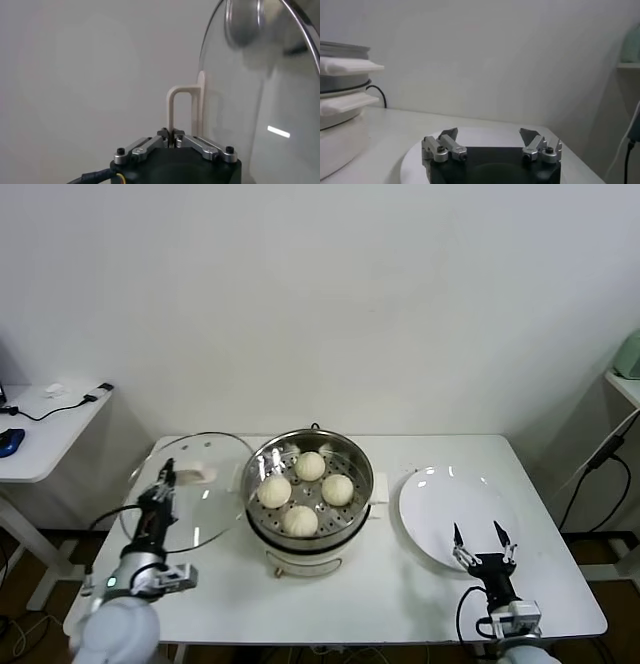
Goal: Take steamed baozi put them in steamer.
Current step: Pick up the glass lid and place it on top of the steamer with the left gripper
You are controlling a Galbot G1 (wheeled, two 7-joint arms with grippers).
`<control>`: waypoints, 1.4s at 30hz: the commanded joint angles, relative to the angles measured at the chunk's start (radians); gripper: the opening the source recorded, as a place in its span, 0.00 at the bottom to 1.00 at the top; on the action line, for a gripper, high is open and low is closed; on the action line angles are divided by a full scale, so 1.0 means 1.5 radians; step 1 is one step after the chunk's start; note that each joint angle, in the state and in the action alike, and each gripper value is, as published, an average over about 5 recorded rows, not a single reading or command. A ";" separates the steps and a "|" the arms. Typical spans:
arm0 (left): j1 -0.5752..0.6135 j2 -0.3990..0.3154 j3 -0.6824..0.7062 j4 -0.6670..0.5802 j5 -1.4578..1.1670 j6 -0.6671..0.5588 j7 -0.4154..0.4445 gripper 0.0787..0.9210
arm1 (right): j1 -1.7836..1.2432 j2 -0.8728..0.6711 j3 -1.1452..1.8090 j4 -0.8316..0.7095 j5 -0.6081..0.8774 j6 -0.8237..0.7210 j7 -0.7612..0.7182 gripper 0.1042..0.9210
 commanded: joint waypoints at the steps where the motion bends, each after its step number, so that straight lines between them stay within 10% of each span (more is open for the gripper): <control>1: -0.112 -0.081 0.248 -0.087 0.161 0.181 0.144 0.07 | -0.005 -0.001 -0.001 0.000 -0.002 0.011 0.000 0.88; 21: -0.213 -0.236 0.395 0.095 0.272 0.239 0.135 0.07 | -0.023 0.013 0.010 -0.009 0.006 0.041 0.005 0.88; 42: -0.225 -0.215 0.360 0.170 0.306 0.216 0.095 0.07 | -0.025 0.018 0.021 -0.014 0.011 0.059 0.020 0.88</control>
